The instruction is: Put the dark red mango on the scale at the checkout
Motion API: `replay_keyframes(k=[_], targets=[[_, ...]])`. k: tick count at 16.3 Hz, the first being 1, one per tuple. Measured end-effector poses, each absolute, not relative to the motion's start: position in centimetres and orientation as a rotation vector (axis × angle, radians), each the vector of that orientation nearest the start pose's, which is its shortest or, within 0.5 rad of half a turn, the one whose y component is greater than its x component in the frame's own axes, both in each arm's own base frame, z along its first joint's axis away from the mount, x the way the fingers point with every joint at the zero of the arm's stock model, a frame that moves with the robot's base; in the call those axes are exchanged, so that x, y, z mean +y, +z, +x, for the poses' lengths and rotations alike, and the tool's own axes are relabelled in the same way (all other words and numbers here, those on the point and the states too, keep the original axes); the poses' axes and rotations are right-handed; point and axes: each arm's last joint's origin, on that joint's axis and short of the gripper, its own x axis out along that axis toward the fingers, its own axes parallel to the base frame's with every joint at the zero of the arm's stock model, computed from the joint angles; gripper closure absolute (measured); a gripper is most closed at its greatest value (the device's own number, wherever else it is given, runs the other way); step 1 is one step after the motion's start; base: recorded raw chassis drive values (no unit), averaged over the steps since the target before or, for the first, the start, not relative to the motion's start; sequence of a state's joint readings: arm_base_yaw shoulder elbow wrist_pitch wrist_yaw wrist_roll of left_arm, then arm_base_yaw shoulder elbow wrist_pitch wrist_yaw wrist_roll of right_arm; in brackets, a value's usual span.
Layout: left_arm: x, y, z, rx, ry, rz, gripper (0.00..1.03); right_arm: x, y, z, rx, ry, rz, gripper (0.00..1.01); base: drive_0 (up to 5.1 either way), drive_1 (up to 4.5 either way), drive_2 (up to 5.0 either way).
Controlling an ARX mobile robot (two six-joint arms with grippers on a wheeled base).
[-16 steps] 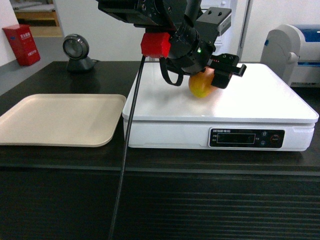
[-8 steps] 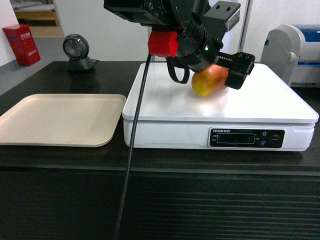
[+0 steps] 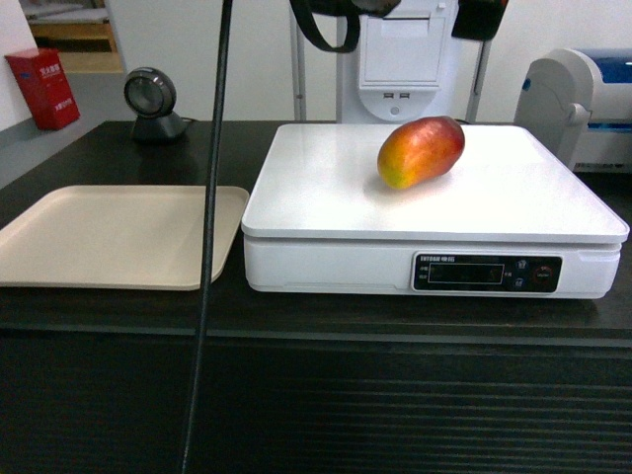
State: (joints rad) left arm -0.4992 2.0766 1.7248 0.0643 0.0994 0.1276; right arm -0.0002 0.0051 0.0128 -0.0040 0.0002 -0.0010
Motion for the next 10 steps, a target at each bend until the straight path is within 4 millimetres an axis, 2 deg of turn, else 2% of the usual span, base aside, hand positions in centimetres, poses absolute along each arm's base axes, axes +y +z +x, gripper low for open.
replay_keyframes(k=[2,5,6,8,10], targets=[[-21.4,29.9,41.1,0.135,-0.554,0.097,0.05,0.0,16.7,9.7,-0.004,0.0,-0.001,0.03,0.0,0.0,0.0],[-14.5,33.9,35.4,-0.102,-0.393,0.03,0.05,0.0,16.7,9.7,-0.004,0.0,-0.001,0.03,0.0,0.0,0.0],[-12.2,34.7,33.4,-0.141,-0.348,0.023,0.05,0.0,16.7,9.7,-0.004,0.0,-0.001,0.03,0.0,0.0,0.0],[-7.6,33.9,30.0,-0.125,-0.246,0.017,0.05,0.0,16.7,9.7,-0.004,0.0,-0.001,0.03,0.0,0.0,0.0],[-4.2,32.9,27.2,-0.107,-0.173,0.021,0.05,0.0,16.7,9.7,-0.004,0.0,-0.001,0.03,0.0,0.0,0.0]])
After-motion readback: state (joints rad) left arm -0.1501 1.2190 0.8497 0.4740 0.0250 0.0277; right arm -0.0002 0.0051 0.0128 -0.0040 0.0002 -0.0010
